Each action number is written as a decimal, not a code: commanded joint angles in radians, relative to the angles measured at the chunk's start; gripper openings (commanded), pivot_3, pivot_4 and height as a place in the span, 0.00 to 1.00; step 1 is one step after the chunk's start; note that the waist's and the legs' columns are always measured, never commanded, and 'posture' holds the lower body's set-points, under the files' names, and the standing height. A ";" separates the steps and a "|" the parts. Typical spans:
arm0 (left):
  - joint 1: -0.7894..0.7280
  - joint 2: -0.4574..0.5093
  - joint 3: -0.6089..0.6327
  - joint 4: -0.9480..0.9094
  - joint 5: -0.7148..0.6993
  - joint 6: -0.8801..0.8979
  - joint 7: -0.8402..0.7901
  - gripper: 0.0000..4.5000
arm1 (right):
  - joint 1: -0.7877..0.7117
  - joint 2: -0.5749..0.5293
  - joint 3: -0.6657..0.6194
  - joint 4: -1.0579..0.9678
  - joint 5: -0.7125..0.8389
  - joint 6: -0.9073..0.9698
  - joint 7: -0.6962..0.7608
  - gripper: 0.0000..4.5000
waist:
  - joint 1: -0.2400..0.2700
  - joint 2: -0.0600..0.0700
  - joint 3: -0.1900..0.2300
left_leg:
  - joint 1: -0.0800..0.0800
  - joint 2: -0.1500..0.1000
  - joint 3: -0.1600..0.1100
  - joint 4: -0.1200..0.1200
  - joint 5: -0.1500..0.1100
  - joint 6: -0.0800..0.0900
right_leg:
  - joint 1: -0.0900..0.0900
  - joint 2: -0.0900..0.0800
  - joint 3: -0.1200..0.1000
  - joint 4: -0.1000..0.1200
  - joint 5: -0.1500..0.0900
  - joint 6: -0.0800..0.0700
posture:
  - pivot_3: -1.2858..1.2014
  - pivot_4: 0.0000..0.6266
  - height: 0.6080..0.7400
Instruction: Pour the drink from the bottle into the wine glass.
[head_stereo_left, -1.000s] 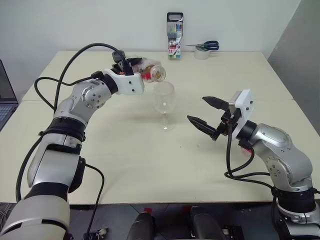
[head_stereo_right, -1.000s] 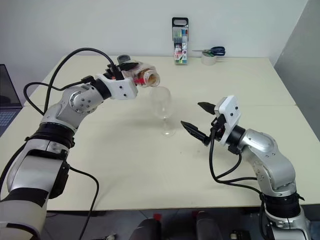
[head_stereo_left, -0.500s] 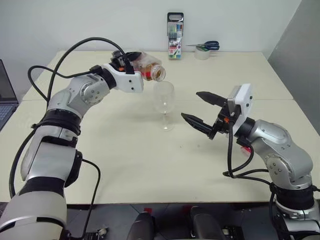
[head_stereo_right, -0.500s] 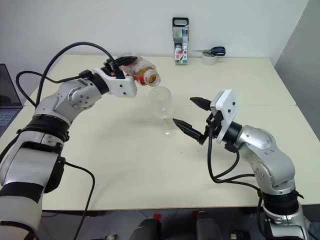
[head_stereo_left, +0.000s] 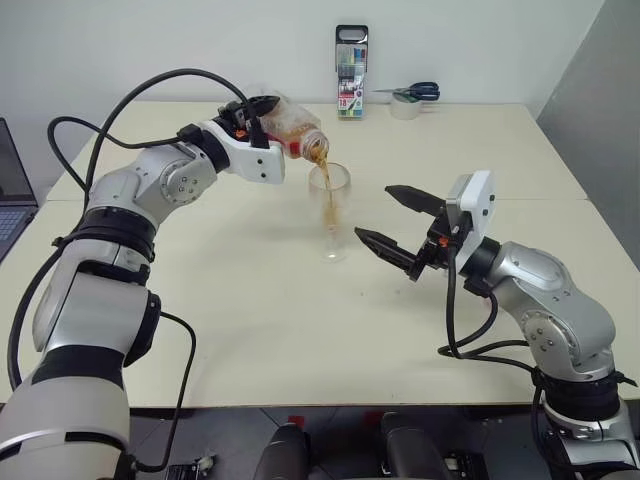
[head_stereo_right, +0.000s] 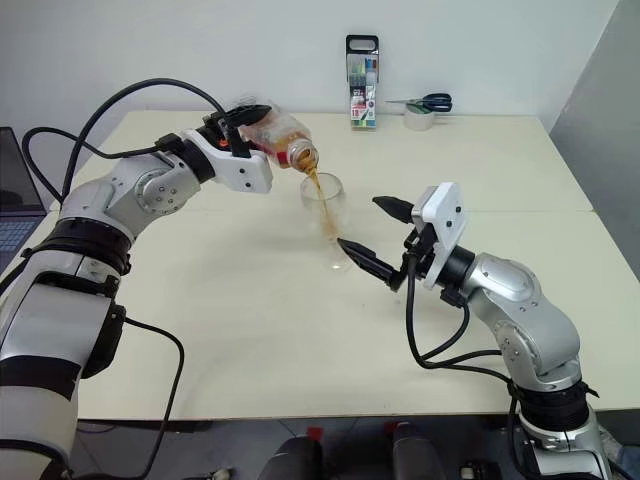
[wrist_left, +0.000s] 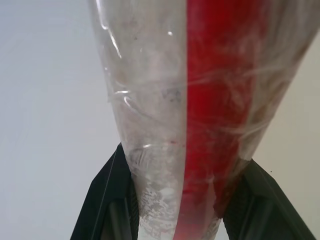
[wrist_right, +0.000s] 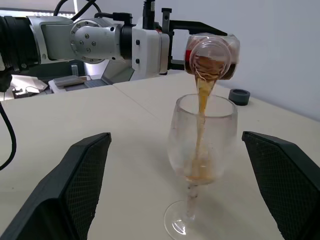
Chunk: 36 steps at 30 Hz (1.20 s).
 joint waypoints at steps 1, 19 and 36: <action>-0.051 0.019 -0.001 -0.001 0.005 -0.002 0.041 0.37 | 0.001 0.000 -0.003 -0.052 0.013 -0.001 -0.007 1.00 | 0.000 0.000 0.000 | 0.000 0.000 0.000 0.000 0.000 0.000 | 0.000 0.000 0.000 0.000 0.000 0.000 | 0.52 0.24 1.00; -0.078 0.021 -0.033 0.027 0.024 -0.006 0.086 0.37 | 0.044 0.012 0.039 -0.081 -0.004 0.001 -0.033 1.00 | 0.000 0.000 0.000 | -0.002 0.000 0.000 0.001 0.000 0.000 | -0.001 0.000 0.000 0.000 0.000 0.000 | 0.52 0.24 1.00; -0.104 0.021 -0.058 0.054 0.042 -0.005 0.117 0.37 | 0.054 0.019 0.058 -0.087 -0.007 0.000 -0.051 1.00 | 0.000 0.000 0.000 | -0.002 0.000 0.000 0.001 0.000 -0.001 | -0.001 0.000 0.000 0.001 0.000 0.000 | 0.52 0.24 1.00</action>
